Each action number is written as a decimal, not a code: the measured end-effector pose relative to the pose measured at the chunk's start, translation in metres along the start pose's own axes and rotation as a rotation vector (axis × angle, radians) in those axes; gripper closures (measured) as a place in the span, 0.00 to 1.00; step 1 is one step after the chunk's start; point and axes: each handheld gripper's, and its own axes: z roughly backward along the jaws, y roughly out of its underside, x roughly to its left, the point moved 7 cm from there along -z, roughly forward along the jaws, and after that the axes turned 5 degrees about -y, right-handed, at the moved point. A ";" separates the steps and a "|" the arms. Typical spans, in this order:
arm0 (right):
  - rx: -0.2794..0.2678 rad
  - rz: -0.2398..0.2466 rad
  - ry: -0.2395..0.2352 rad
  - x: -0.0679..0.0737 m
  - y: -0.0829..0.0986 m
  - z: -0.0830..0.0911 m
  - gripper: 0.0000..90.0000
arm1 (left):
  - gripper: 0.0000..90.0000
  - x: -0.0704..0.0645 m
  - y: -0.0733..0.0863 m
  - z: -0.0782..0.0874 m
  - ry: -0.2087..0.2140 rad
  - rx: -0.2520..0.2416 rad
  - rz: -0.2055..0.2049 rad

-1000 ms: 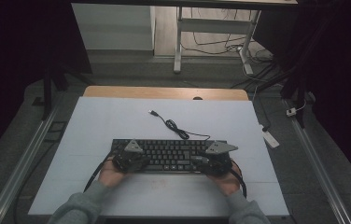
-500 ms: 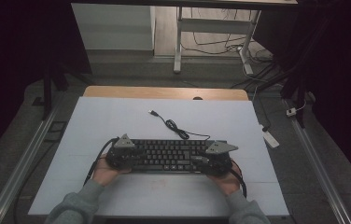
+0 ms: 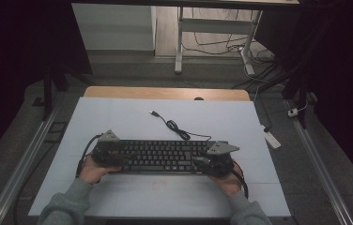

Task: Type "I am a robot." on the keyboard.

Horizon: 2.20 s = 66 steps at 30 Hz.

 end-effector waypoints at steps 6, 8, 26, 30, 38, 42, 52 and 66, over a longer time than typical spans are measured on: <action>-0.002 0.003 0.001 0.000 0.000 0.000 0.59 | 0.32 0.001 0.000 0.001 -0.001 0.000 -0.006; -0.002 0.003 0.002 0.000 0.000 0.000 0.59 | 0.32 0.000 0.000 0.001 -0.001 0.002 -0.007; -0.020 0.006 0.001 0.000 -0.007 0.001 0.59 | 0.31 -0.001 0.000 0.001 -0.009 0.008 -0.020; -0.038 0.001 -0.006 0.001 -0.015 -0.001 0.59 | 0.31 -0.002 0.000 0.001 -0.010 0.006 -0.021; -0.052 0.015 -0.040 0.011 -0.035 -0.011 0.60 | 0.31 -0.003 0.000 0.000 -0.009 0.010 -0.028; -0.060 0.012 -0.062 0.016 -0.045 -0.019 0.62 | 0.31 -0.002 0.001 -0.001 -0.011 0.015 -0.032; -0.050 0.028 -0.098 0.024 -0.063 -0.038 0.85 | 0.31 -0.002 0.001 -0.001 -0.015 0.018 -0.039; 0.035 0.022 -0.128 0.028 -0.066 -0.073 1.00 | 0.31 -0.003 0.002 -0.001 -0.015 0.014 -0.042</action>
